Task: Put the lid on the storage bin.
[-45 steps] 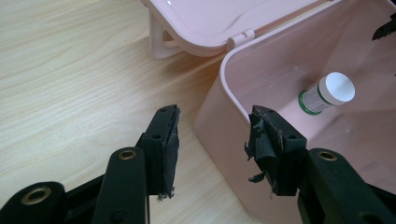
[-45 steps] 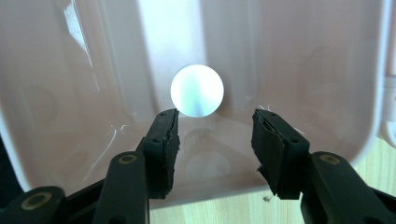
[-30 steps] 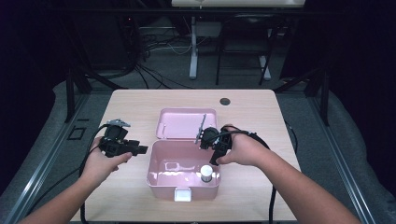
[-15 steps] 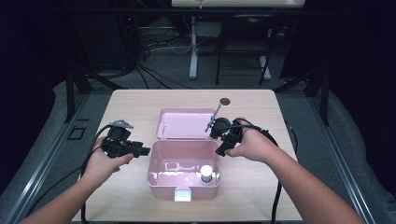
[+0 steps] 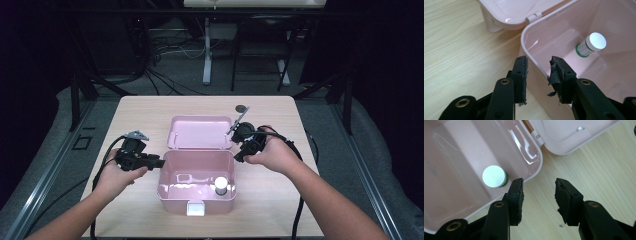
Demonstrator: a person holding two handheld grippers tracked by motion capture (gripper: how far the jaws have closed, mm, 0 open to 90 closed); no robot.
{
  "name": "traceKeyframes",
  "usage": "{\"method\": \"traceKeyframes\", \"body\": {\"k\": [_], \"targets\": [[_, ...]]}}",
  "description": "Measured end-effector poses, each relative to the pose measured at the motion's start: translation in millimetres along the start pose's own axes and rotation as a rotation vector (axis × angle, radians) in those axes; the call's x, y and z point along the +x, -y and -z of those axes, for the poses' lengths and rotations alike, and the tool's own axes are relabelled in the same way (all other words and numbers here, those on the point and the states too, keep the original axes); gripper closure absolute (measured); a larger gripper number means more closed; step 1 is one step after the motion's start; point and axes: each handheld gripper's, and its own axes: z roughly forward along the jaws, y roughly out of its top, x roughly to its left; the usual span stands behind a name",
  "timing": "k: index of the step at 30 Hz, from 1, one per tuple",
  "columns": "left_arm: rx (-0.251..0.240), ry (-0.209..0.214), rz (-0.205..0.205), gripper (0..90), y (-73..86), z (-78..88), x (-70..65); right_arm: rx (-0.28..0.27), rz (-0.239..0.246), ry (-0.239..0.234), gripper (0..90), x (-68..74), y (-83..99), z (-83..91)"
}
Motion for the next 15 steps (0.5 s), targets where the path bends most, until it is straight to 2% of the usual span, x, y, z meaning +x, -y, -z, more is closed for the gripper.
{"method": "traceKeyframes", "body": {"k": [2,3,7,15], "targets": [[0.007,0.003,-0.015,69.1,-0.1,-1.9,-1.7,-0.028,-0.028,-0.012,59.6,-1.6,0.3,0.6],[0.002,-0.01,-0.019,69.7,-0.1,-2.2,-2.9,-0.035,-0.035,-0.009,59.9,-2.6,0.4,0.3],[-0.006,0.004,-0.012,74.6,-0.2,-0.3,-1.6,-0.041,-0.075,-0.003,60.4,-9.1,1.0,-4.8],[-0.009,0.001,-0.02,78.1,0.3,1.5,-3.7,-0.062,-0.155,0.007,61.1,-22.4,-1.6,-16.6]]}}
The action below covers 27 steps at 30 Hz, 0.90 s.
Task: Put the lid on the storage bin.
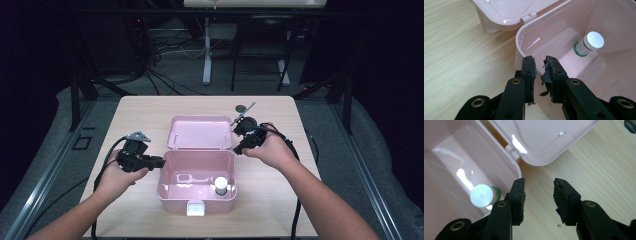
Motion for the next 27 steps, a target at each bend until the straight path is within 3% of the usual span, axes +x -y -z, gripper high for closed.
{"method": "traceKeyframes", "body": {"k": [4,14,22,27], "targets": [[-0.003,0.0,0.005,78.5,-0.1,-0.3,-0.1,-0.025,-0.057,0.003,60.7,-5.0,-5.6,-4.7],[-0.004,0.009,0.002,78.6,0.4,0.1,1.4,-0.037,-0.134,0.026,59.6,-15.9,-19.7,-23.9],[0.004,-0.004,-0.008,75.9,-0.9,-1.8,1.3,-0.051,-0.165,0.037,58.7,-22.3,-26.1,-32.9],[0.012,-0.004,-0.002,73.3,-1.3,-2.9,2.2,-0.052,-0.155,0.06,58.2,-25.0,-26.9,-36.8]]}}
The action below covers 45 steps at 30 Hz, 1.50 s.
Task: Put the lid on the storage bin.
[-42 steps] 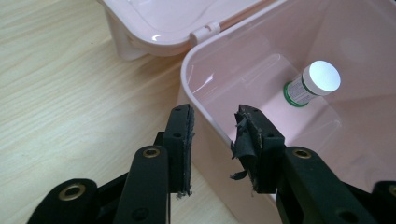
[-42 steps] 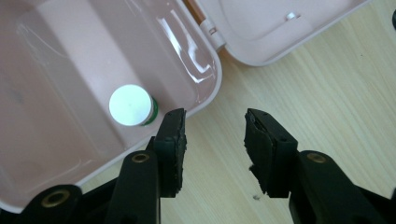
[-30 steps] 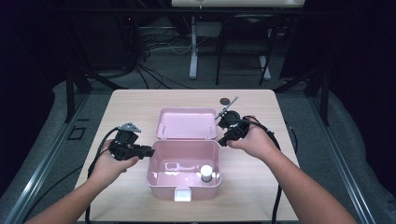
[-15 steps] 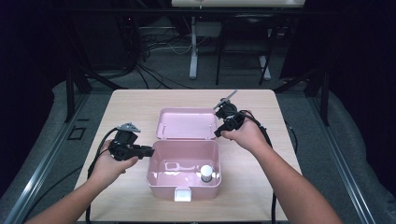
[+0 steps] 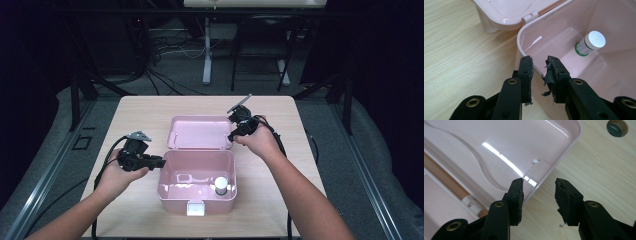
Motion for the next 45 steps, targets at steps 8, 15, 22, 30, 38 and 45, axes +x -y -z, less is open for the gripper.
{"method": "traceKeyframes", "body": {"k": [8,15,22,30,38,45], "targets": [[-0.002,-0.007,0.015,70.4,-0.4,-1.9,0.5,-0.008,-0.065,0.001,58.1,-9.0,-4.5,-3.4],[-0.001,0.003,0.028,70.3,-0.2,-1.9,1.7,-0.015,-0.11,0.005,60.7,-13.2,-8.2,-9.6],[-0.002,0.005,0.032,70.4,0.0,-2.0,1.9,-0.017,-0.144,0.003,59.9,-17.7,-10.8,-15.1],[-0.004,0.007,0.034,70.4,0.3,-2.0,2.4,-0.035,-0.182,0.022,60.5,-21.4,-14.1,-18.3],[-0.01,0.009,0.042,70.9,1.0,-2.0,2.7,-0.037,-0.232,0.019,65.5,-23.1,-17.6,-22.3],[-0.009,0.012,0.042,70.9,1.1,-1.9,3.5,-0.034,-0.286,0.028,70.9,-23.0,-21.0,-29.1]]}}
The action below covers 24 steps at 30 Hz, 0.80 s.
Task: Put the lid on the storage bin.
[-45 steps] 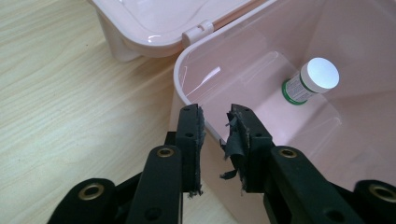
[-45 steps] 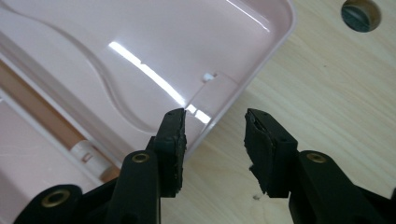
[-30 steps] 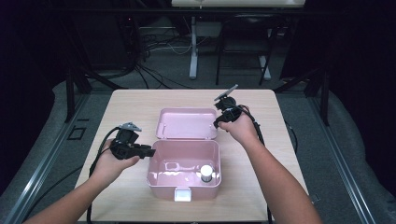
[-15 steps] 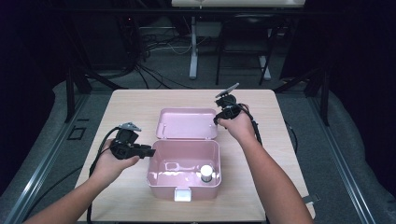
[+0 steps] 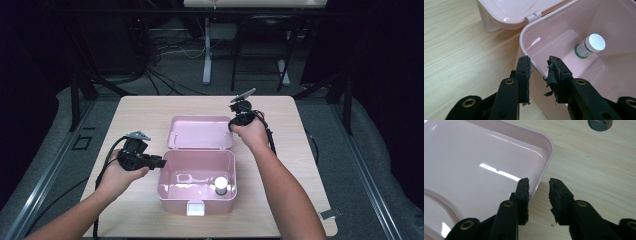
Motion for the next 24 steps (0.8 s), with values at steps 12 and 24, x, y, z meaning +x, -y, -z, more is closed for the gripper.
{"method": "traceKeyframes", "body": {"k": [12,24], "targets": [[-0.002,0.006,0.001,70.9,0.3,0.1,0.5,0.03,-0.141,0.007,78.8,0.3,-4.8,-11.1],[-0.011,0.009,0.008,71.1,1.3,-0.2,1.1,0.057,-0.188,0.017,82.8,3.6,-6.6,-11.4]]}}
